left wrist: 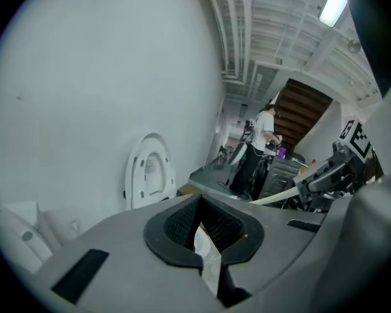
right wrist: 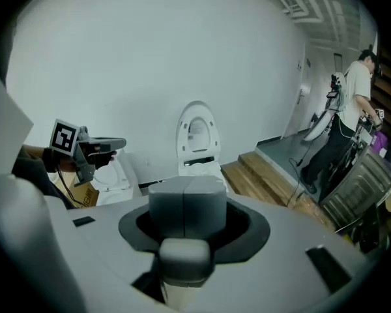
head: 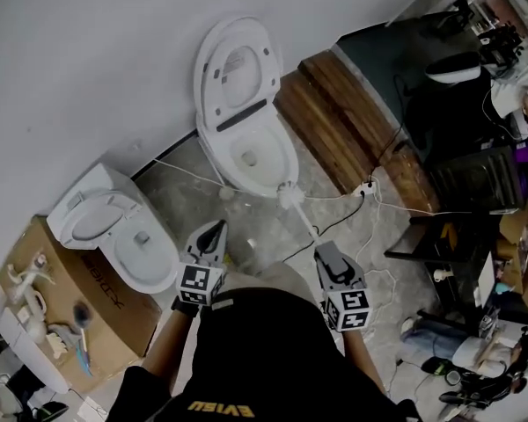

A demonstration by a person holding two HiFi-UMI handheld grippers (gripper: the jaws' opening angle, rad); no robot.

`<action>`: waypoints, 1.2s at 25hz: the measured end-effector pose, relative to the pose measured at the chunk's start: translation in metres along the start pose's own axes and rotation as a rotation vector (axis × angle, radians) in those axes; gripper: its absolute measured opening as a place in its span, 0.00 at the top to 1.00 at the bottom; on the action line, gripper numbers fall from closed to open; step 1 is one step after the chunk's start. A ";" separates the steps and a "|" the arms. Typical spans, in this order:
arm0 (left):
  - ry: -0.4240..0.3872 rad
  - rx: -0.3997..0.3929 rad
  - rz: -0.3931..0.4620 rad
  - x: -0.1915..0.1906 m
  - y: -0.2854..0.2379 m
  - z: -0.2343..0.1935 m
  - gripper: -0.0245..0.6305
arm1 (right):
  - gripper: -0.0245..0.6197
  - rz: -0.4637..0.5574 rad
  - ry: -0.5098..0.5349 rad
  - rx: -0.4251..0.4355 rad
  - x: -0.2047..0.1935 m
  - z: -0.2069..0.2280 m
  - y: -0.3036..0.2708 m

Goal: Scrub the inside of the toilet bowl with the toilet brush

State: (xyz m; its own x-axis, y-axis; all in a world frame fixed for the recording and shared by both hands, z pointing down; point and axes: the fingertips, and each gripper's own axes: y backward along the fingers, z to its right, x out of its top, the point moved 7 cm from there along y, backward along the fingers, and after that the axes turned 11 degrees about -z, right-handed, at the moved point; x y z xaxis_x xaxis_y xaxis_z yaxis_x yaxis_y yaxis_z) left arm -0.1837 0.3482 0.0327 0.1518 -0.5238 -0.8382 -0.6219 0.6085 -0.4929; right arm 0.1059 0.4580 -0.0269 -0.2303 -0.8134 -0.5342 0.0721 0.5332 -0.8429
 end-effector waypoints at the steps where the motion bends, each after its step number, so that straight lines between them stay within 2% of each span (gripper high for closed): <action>1: -0.006 -0.007 0.000 0.000 -0.002 -0.008 0.93 | 0.70 0.000 -0.010 -0.008 0.007 -0.003 -0.003; 6: -0.024 -0.023 0.028 0.012 -0.005 -0.034 0.93 | 0.70 -0.024 -0.028 -0.046 0.029 -0.008 -0.012; 10: 0.001 -0.007 0.049 0.019 -0.011 -0.051 0.94 | 0.70 -0.029 0.008 -0.052 0.047 -0.010 -0.023; 14: -0.008 0.002 0.045 0.028 -0.023 -0.057 0.94 | 0.70 -0.021 0.049 -0.061 0.059 -0.004 -0.037; 22: 0.004 0.064 0.013 0.052 -0.058 -0.050 0.94 | 0.70 -0.062 0.070 0.029 0.086 0.044 -0.098; 27: 0.041 0.094 -0.024 0.066 -0.099 -0.044 0.93 | 0.70 -0.131 0.116 0.106 0.107 0.085 -0.150; 30: -0.005 0.112 -0.043 0.079 -0.126 -0.037 0.93 | 0.70 -0.174 0.139 0.135 0.114 0.113 -0.180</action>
State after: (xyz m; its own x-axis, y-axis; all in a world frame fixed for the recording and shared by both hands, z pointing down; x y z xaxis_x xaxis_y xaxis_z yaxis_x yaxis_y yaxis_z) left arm -0.1216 0.2078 0.0371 0.1801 -0.5480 -0.8168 -0.5252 0.6486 -0.5509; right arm 0.1764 0.2435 0.0568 -0.3808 -0.8457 -0.3740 0.1466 0.3441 -0.9274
